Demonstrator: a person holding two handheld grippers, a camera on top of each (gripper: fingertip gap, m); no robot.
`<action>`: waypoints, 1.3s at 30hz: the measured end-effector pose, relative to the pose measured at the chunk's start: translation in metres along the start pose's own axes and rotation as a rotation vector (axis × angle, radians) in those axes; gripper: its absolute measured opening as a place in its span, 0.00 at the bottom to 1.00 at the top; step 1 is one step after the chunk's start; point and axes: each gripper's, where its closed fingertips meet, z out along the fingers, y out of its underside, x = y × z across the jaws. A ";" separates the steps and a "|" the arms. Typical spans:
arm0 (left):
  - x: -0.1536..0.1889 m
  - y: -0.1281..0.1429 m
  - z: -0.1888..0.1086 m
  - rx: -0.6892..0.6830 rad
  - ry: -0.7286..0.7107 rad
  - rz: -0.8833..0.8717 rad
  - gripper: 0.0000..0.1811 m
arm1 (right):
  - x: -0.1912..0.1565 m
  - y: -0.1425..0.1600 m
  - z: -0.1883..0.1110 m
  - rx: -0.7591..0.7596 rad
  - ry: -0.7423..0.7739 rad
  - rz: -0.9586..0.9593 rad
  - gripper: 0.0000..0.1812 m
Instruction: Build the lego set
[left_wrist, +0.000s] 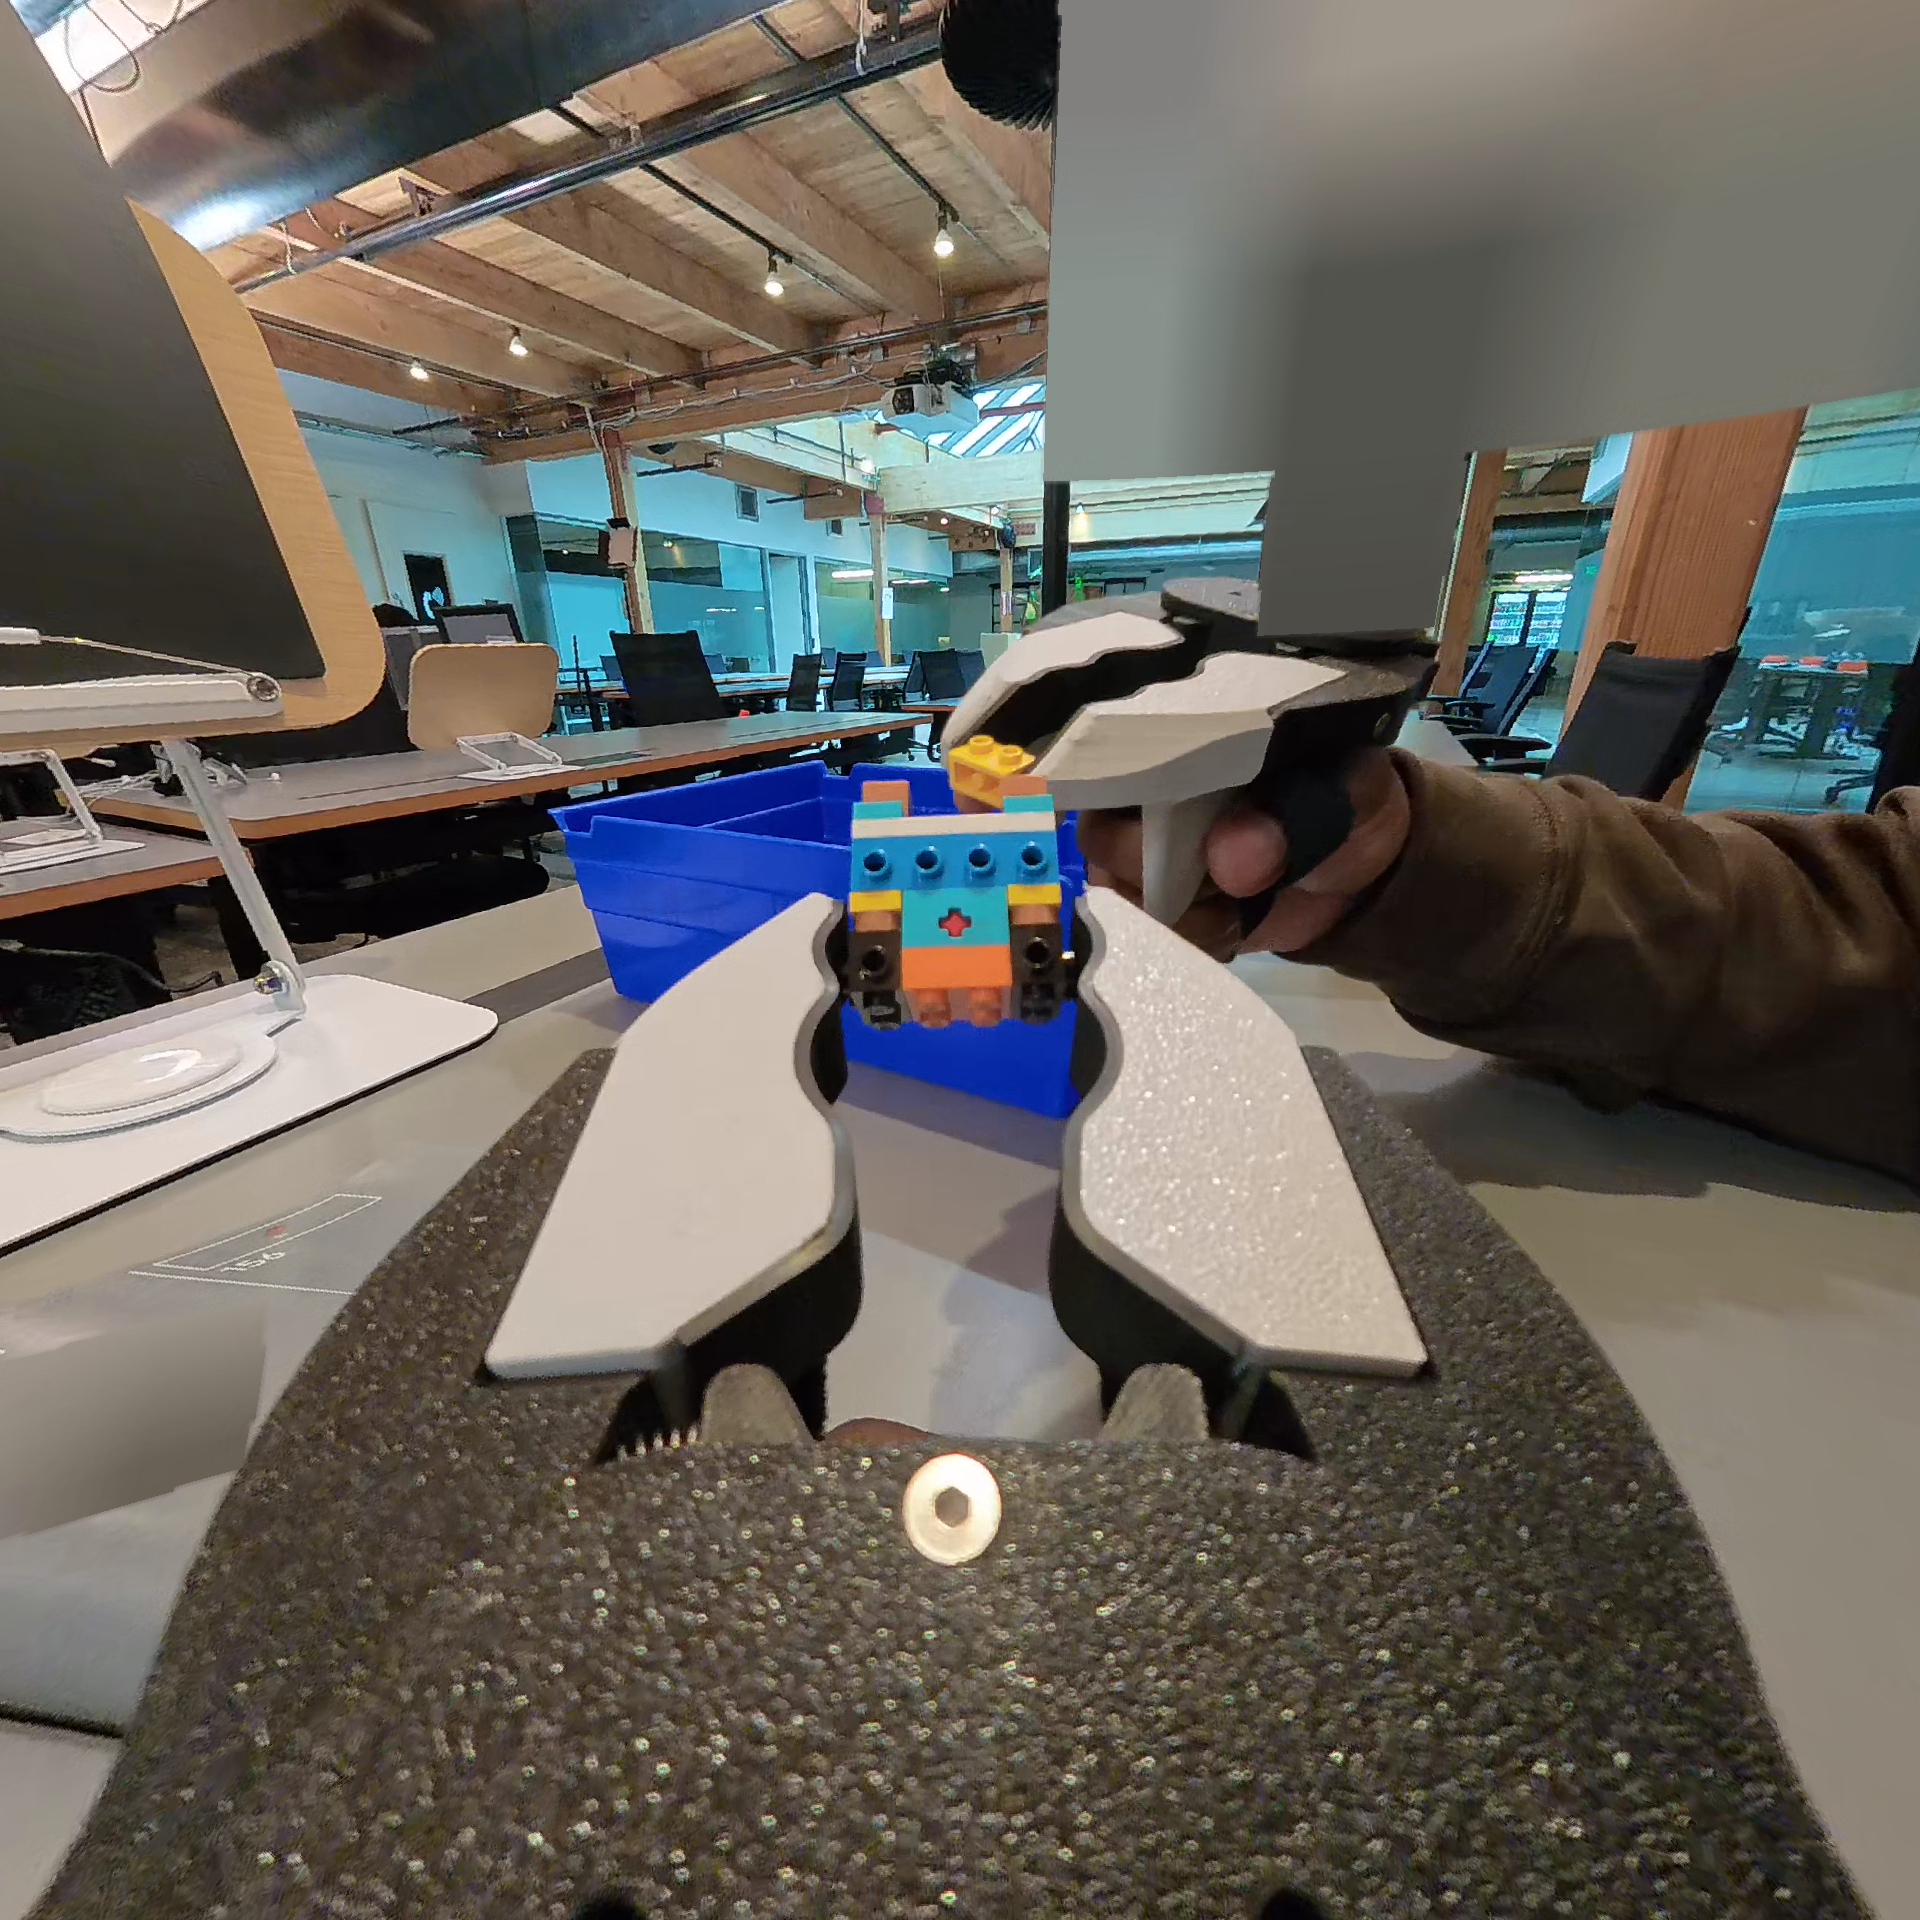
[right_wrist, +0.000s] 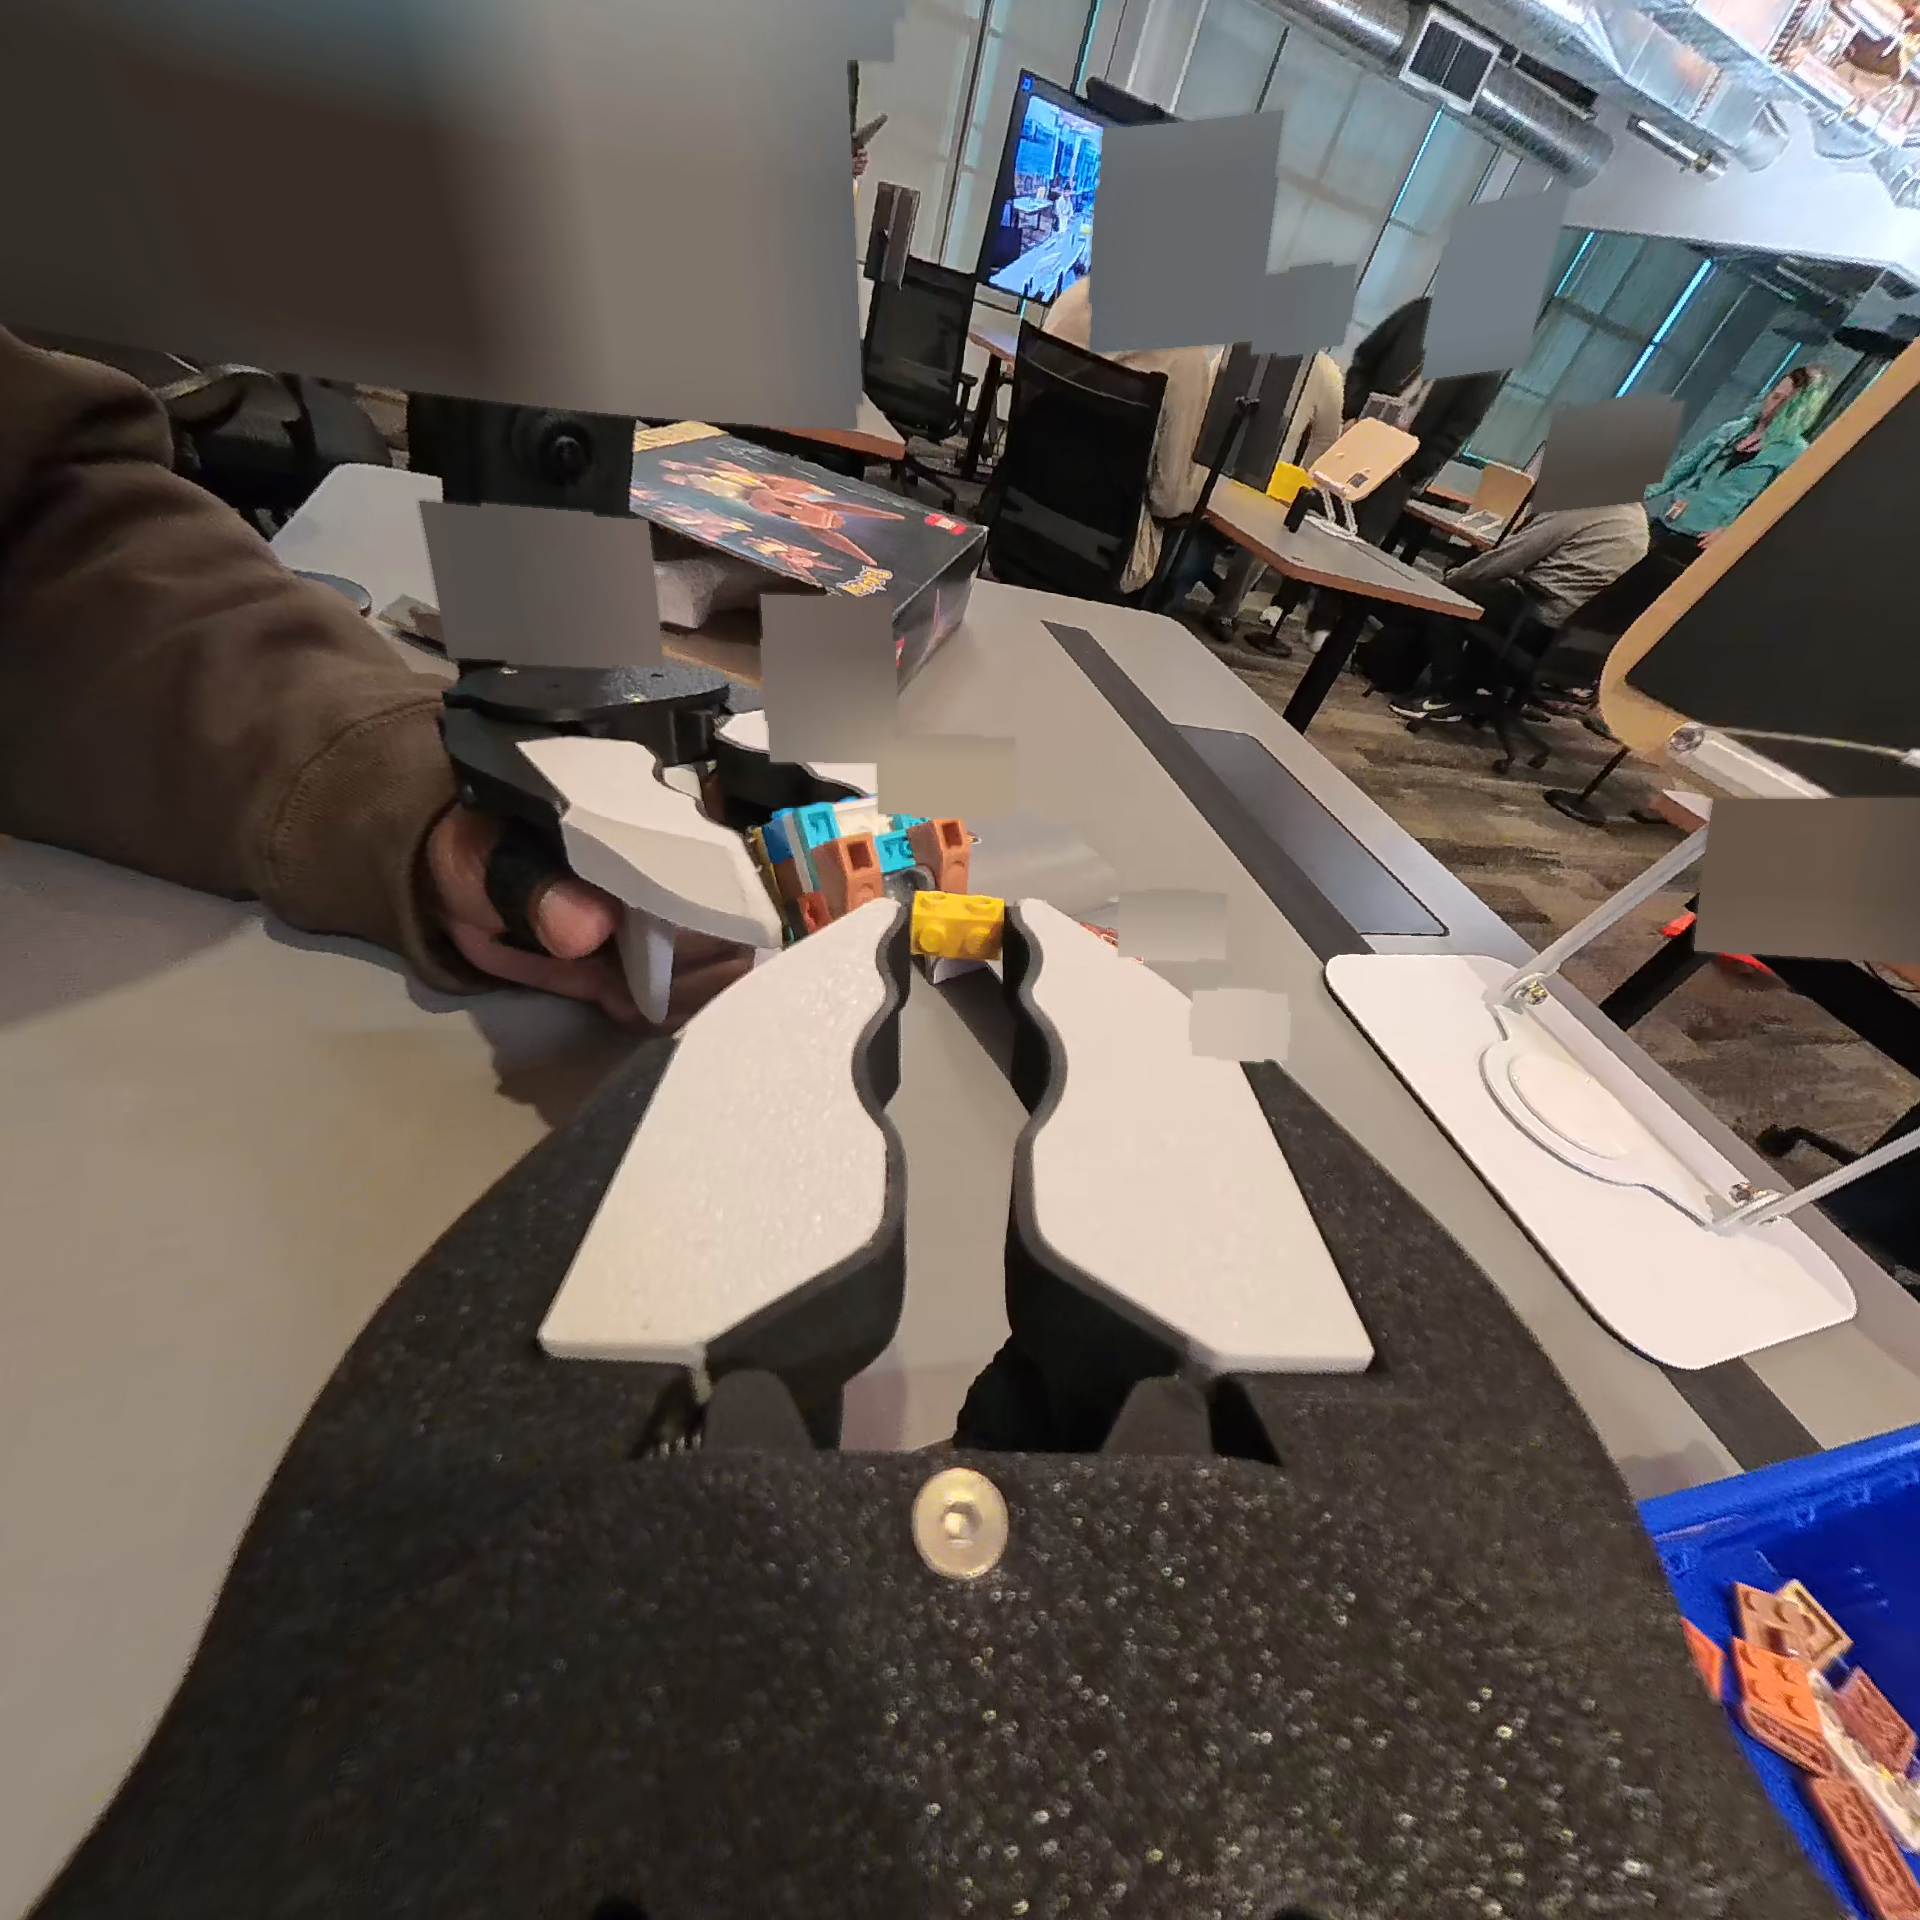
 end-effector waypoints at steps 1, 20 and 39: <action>0.000 0.000 0.000 -0.001 -0.001 -0.003 0.22 | 0.000 0.001 0.000 0.007 0.004 0.000 0.09; -0.013 -0.001 -0.004 0.028 -0.037 -0.099 0.22 | -0.012 0.011 -0.002 0.114 0.041 -0.010 0.09; -0.017 -0.002 -0.005 0.037 -0.042 -0.127 0.22 | -0.013 0.013 -0.001 0.111 0.043 -0.008 0.09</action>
